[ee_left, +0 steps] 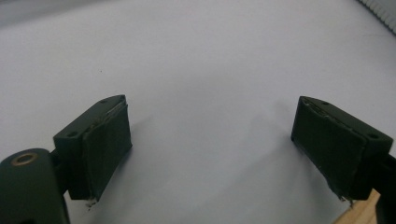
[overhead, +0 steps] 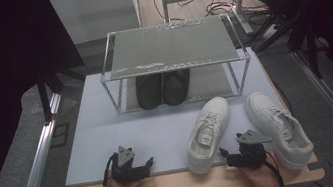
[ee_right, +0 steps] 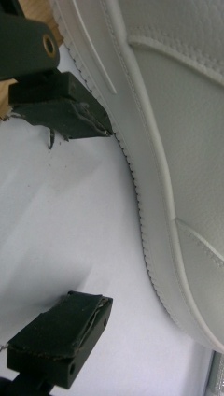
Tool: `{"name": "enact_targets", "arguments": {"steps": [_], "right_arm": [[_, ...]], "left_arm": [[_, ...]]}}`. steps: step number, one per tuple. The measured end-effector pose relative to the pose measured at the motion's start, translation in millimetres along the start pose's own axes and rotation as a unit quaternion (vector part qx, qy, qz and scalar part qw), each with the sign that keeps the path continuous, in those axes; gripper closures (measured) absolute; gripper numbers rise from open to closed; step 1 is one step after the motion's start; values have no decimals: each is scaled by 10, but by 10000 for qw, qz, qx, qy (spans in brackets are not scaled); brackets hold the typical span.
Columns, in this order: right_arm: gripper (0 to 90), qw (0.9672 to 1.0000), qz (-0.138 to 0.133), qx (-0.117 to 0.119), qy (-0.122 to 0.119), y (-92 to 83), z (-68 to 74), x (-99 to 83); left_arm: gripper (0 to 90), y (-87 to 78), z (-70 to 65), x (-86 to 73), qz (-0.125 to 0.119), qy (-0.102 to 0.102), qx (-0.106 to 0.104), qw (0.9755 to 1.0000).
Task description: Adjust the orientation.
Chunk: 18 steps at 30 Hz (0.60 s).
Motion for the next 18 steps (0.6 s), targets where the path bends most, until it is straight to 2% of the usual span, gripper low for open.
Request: {"name": "enact_targets", "arguments": {"steps": [6,10,13,16,17,18], "right_arm": [[177,10000,77,6,-4,-12,0,12],[291,9999,104,38,16,-60,-27,15],[368,9997,99,170,111,-94,-36,27],[441,9995,56,299,17,-134,-6,70],[441,9995,56,299,17,-134,-6,70],[487,9995,39,323,-60,-161,13,99]], "left_arm": [[114,5,0,2,-4,-9,3,10000],[114,5,0,2,-5,-16,7,10000],[115,5,-1,2,-5,-22,11,10000],[115,5,-2,2,-4,-26,16,10000],[115,5,-2,2,-4,-26,16,10000],[115,5,-2,2,-5,-28,18,10000]]}}
Point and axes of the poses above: each handheld gripper's, and its own axes: y roughly forward along the jaws, x roughly out of its top, z roughly to its left, the point moved 4 cm from there along y, roughly forward along the jaws, and after that the axes turned 5 degrees about -y, right-handed, at the moved point
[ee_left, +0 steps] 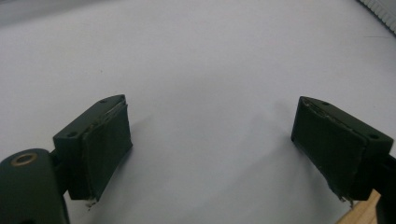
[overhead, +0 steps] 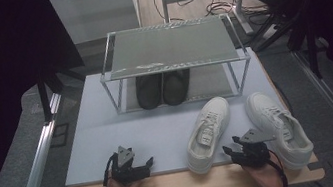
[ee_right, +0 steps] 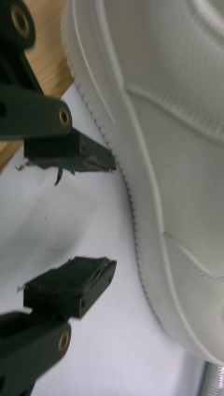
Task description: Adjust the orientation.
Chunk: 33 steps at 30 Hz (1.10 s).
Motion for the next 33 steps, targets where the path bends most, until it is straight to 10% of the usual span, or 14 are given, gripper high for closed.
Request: {"name": "enact_targets", "arguments": {"steps": [17,33], "right_arm": [[892,9981,285,539,-21,-271,112,155],[892,9943,152,1024,-254,-424,344,576]], "left_arm": [[116,0,-1,0,-1,-8,7,10000],[116,1,-2,0,-1,-11,8,10000]]}}
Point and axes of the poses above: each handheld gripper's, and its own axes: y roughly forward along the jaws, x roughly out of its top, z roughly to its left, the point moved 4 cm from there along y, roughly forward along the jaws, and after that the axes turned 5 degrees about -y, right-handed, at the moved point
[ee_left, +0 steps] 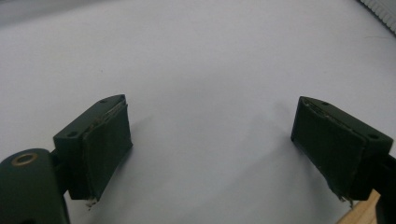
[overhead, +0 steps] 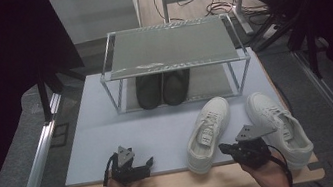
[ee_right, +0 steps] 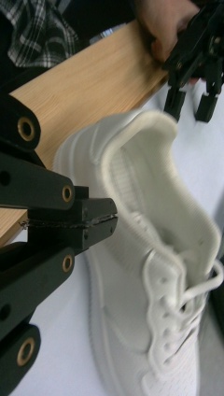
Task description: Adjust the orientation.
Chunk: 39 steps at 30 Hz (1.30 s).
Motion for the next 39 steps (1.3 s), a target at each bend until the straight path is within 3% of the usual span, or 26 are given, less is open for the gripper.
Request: {"name": "enact_targets", "arguments": {"steps": [8,16,33,39], "right_arm": [[890,9997,23,147,-190,191,110,162],[891,9992,157,227,-290,384,147,148],[895,9991,108,403,-109,304,68,53],[896,9990,133,382,-206,255,46,19]], "left_arm": [[116,0,0,0,0,-1,-1,10000],[116,-1,1,0,2,3,-1,10000],[119,-2,-2,-1,-1,-3,6,10000],[119,-2,-2,-1,0,0,7,10000]]}}
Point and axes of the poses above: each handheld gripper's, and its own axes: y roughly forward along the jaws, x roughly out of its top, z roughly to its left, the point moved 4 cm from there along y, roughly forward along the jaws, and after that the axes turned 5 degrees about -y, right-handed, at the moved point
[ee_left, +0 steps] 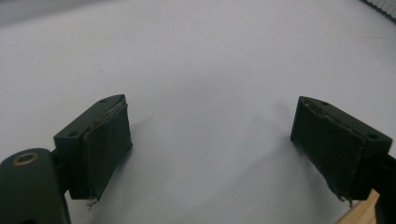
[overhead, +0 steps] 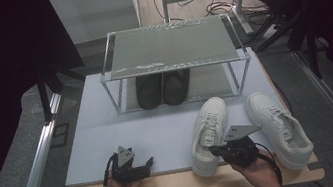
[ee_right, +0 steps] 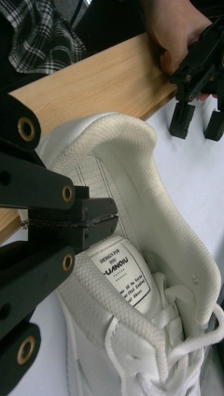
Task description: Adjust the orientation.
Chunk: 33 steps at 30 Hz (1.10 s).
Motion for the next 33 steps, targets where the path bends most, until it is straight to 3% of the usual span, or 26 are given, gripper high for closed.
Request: {"name": "enact_targets", "arguments": {"steps": [9,13,33], "right_arm": [[896,9998,-70,93,149,-70,-46,-58],[895,9998,-123,109,90,-99,-66,-88],[895,9995,150,-218,184,-279,-241,-207]], "left_arm": [[119,1,-1,0,0,-2,-1,10000],[119,0,-1,0,-2,-7,6,10000],[120,0,-1,0,1,-6,6,10000]]}}
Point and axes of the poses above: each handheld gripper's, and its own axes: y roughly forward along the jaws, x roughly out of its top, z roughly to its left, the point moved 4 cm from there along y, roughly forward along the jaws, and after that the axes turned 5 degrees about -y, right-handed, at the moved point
